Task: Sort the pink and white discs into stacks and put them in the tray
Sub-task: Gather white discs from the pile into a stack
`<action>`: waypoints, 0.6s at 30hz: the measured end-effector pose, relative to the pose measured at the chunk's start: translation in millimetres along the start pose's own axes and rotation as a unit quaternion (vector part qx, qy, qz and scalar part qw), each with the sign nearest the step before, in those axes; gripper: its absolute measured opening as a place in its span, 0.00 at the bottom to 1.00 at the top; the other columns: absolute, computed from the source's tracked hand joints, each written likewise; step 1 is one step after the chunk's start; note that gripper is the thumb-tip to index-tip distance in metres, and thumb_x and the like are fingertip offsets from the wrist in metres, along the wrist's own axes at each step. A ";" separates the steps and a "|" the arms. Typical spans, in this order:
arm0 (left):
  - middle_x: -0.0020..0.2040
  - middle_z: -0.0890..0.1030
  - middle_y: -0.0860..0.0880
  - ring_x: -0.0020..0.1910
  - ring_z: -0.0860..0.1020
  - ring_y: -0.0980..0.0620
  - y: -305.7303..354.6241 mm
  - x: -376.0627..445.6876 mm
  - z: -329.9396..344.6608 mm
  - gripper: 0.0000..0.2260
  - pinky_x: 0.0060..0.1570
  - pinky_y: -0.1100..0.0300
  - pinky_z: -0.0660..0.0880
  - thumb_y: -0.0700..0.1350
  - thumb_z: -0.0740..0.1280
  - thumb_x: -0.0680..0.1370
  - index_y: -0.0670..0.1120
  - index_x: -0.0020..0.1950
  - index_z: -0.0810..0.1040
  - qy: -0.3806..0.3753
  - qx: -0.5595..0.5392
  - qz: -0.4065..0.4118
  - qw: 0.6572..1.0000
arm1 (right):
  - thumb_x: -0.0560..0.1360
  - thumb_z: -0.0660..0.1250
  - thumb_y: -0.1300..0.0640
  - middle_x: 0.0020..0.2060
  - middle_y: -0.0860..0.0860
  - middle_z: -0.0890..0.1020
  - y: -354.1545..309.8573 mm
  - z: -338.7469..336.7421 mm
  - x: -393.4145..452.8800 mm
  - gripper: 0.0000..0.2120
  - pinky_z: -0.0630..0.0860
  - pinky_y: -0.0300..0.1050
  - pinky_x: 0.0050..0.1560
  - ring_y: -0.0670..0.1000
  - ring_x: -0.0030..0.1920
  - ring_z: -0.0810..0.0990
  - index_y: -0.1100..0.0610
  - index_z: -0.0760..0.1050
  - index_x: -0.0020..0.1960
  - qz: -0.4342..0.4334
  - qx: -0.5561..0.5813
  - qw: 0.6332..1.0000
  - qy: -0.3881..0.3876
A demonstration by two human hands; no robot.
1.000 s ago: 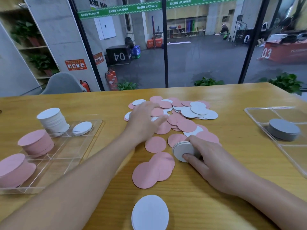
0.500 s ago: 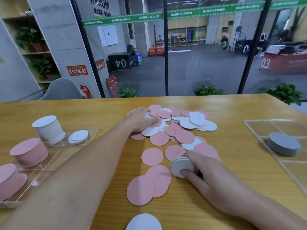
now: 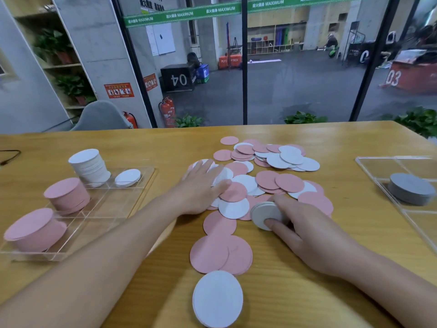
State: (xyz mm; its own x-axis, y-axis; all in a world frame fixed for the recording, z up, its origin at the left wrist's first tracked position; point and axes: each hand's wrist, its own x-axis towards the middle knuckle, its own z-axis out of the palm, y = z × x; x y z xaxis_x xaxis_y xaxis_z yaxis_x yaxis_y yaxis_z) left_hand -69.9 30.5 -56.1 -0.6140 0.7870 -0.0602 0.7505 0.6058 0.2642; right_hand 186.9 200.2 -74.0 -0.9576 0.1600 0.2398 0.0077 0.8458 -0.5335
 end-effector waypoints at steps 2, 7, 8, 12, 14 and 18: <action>0.88 0.59 0.54 0.88 0.55 0.46 -1.5 -23.0 -4.6 0.27 0.84 0.42 0.57 0.63 0.54 0.89 0.56 0.88 0.59 -0.008 -0.023 0.013 1.000 | 0.85 0.66 0.45 0.39 0.40 0.77 -0.8 0.5 -0.9 0.12 0.73 0.46 0.40 0.46 0.42 0.77 0.39 0.63 0.47 0.000 -0.004 1.000 0.000; 0.83 0.68 0.59 0.82 0.64 0.52 -3.2 -65.8 -2.5 0.20 0.77 0.44 0.67 0.55 0.59 0.90 0.56 0.82 0.68 0.026 0.016 0.031 0.999 | 0.85 0.65 0.45 0.37 0.41 0.77 -5.5 0.6 -1.5 0.13 0.71 0.44 0.38 0.45 0.42 0.76 0.39 0.62 0.46 0.010 -0.014 1.000 -0.003; 0.82 0.68 0.60 0.82 0.64 0.53 -1.2 -71.3 -2.1 0.20 0.78 0.45 0.66 0.54 0.61 0.89 0.57 0.82 0.69 0.032 0.009 0.034 0.999 | 0.85 0.65 0.44 0.37 0.41 0.77 -5.9 1.2 -1.9 0.13 0.73 0.45 0.39 0.46 0.41 0.76 0.40 0.62 0.47 0.012 -0.014 1.000 -0.002; 0.79 0.72 0.62 0.78 0.69 0.54 2.4 -76.7 -10.8 0.25 0.71 0.57 0.67 0.52 0.70 0.86 0.60 0.83 0.70 0.051 -0.028 0.027 0.998 | 0.85 0.65 0.44 0.37 0.42 0.78 -5.5 1.7 -2.1 0.12 0.76 0.50 0.42 0.46 0.40 0.77 0.41 0.64 0.47 0.017 -0.005 1.000 -0.001; 0.74 0.76 0.59 0.71 0.76 0.51 -0.5 -71.7 -24.2 0.28 0.66 0.56 0.72 0.55 0.75 0.81 0.58 0.81 0.74 0.038 -0.055 -0.017 0.998 | 0.85 0.65 0.44 0.37 0.42 0.78 -5.1 0.8 -1.4 0.11 0.77 0.52 0.43 0.47 0.40 0.77 0.42 0.64 0.48 0.018 -0.003 1.000 -0.001; 0.61 0.81 0.60 0.63 0.78 0.53 -10.4 -59.2 -30.8 0.19 0.59 0.52 0.75 0.58 0.80 0.76 0.60 0.66 0.85 0.011 -0.069 -0.042 0.997 | 0.84 0.65 0.43 0.37 0.42 0.78 -4.5 0.9 -1.0 0.11 0.77 0.52 0.42 0.47 0.41 0.77 0.43 0.64 0.47 0.019 -0.004 1.000 0.002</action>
State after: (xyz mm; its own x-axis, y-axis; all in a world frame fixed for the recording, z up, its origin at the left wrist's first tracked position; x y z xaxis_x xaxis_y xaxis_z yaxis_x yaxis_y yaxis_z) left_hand -48.8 -26.0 -25.6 -0.6798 0.7304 -0.0666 0.6565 0.6464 0.3887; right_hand 187.5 195.8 -72.6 -0.9552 0.1939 0.2235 0.0459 0.8434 -0.5354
